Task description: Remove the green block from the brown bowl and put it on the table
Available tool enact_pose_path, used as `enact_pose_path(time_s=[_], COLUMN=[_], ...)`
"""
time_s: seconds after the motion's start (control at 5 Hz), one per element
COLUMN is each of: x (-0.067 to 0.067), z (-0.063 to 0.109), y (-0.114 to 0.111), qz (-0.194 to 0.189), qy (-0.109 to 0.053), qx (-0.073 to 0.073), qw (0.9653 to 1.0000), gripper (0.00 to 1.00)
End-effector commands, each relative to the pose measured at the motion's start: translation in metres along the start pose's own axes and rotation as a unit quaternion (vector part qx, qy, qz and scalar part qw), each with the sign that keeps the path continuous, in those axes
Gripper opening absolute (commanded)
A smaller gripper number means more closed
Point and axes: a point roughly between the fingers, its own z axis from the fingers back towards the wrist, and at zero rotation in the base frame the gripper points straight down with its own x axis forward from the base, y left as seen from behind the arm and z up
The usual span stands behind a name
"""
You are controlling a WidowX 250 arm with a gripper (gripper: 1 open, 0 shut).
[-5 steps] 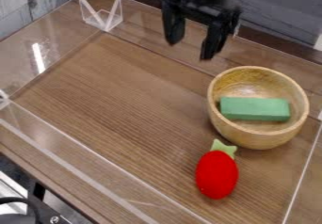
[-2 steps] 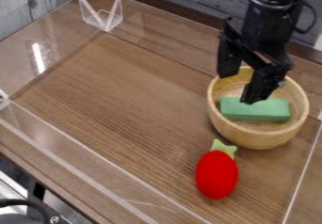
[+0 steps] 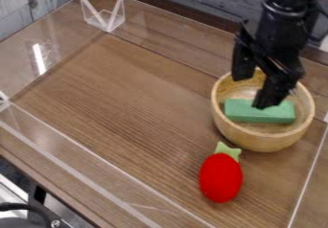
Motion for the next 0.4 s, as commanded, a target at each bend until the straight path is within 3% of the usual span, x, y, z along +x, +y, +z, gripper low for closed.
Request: enact_pose_path(time_s=[0.0, 0.2], x=[0.0115, 0.0181], z=[0.0004, -0.0056], y=[-0.0084, -0.0166], qz=[-0.02, -0.026], qy=[-0.025, -0.026], qx=[0.014, 0.016], qw=[0.9994, 0.9992], gripper=[1.0, 1.0])
